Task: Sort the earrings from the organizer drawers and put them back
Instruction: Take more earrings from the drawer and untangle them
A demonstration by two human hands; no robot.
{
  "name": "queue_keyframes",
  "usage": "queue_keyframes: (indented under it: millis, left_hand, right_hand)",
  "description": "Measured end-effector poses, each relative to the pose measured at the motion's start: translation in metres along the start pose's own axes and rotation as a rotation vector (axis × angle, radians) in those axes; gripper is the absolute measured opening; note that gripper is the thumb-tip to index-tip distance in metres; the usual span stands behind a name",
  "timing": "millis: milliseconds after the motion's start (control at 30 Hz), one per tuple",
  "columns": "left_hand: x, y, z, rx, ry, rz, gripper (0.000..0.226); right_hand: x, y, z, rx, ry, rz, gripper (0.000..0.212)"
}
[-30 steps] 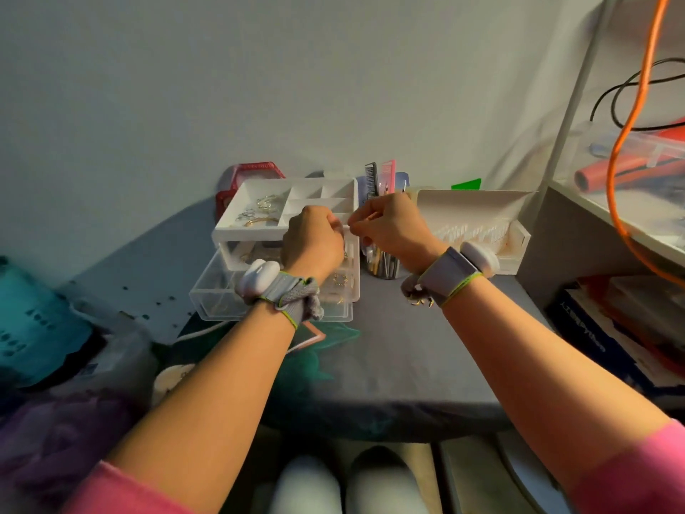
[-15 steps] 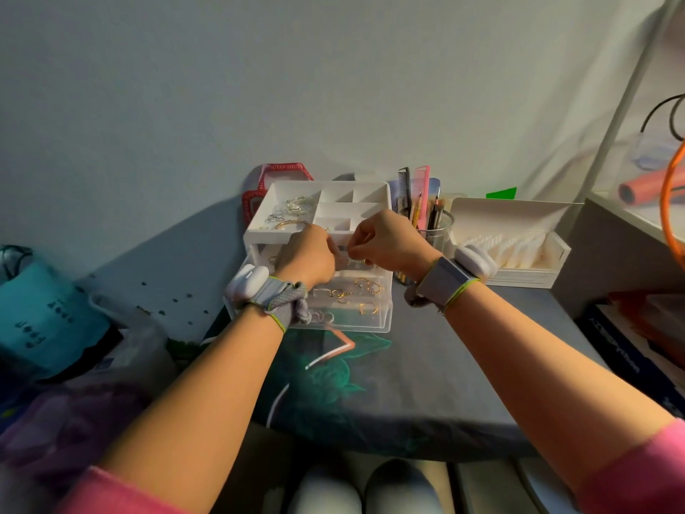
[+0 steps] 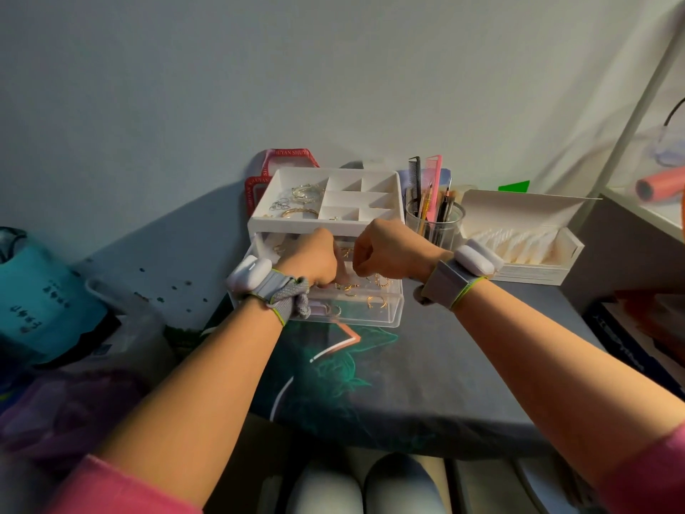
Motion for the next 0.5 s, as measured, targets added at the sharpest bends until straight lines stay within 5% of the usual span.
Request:
queue_keyframes:
  millis: [500]
  left_hand:
    - [-0.009, 0.014, -0.001, 0.113, 0.106, -0.202, 0.028]
  right_hand:
    - [0.002, 0.02, 0.003, 0.263, -0.064, 0.391, 0.038]
Point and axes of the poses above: each hand's wrist, its own z-axis away from the middle knuckle, its own y-axis out of the palm, x = y × z, the point moved 6 cm from there along -z, towards the middle knuckle, and after that the axes turned 7 degrees about z, right-handed, at the moved point
